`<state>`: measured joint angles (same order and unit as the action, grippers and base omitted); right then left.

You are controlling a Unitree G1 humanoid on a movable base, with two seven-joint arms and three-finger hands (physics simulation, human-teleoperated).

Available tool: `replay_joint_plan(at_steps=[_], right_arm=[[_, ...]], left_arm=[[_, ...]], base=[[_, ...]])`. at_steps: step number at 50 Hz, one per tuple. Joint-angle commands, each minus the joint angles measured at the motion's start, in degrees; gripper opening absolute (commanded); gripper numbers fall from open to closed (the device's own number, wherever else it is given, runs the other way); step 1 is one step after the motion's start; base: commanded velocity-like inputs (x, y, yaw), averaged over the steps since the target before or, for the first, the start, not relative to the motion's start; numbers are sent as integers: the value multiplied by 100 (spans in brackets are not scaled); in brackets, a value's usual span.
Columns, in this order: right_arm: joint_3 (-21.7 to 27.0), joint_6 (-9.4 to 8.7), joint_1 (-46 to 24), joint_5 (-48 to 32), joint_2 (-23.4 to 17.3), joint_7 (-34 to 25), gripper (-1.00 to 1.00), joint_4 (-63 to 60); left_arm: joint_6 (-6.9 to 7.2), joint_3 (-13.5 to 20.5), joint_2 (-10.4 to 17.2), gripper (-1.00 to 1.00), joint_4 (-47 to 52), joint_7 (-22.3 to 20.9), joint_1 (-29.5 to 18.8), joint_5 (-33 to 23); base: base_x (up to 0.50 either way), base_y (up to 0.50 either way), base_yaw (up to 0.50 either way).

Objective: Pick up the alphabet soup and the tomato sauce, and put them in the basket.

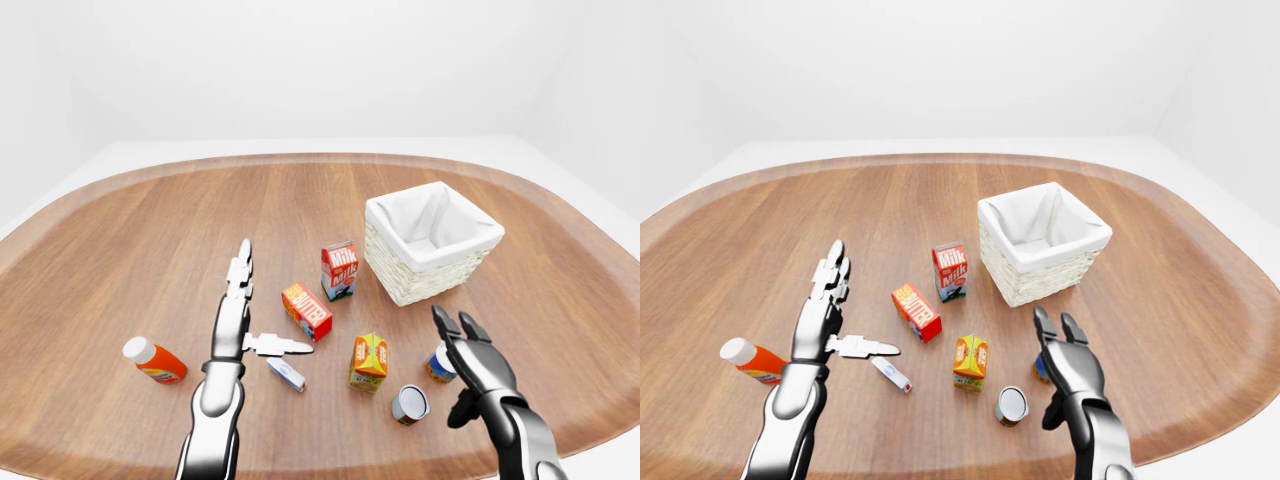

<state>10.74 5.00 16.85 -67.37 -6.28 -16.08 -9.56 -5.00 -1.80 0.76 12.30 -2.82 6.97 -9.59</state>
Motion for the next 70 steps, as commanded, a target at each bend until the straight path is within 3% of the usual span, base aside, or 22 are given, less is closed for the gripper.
replay_joint_plan(at_steps=[1,36,61,70], right_arm=[[33,0,-102,92,-135,129,100,331],[48,0,-503,441,-416,402,100,1185],[-120,0,-1128,733,-800,902,100,2537],[-188,-69,-1287,782,-849,867,100,2638]], left_arm=[[0,25,-11,100,13,19,6,65],[0,24,-8,100,-24,12,-9,51],[0,28,-9,100,-29,13,-20,47],[0,37,-8,100,-94,27,-48,45]], base=[[0,0,0],[0,0,0],[0,0,0],[0,0,0]])
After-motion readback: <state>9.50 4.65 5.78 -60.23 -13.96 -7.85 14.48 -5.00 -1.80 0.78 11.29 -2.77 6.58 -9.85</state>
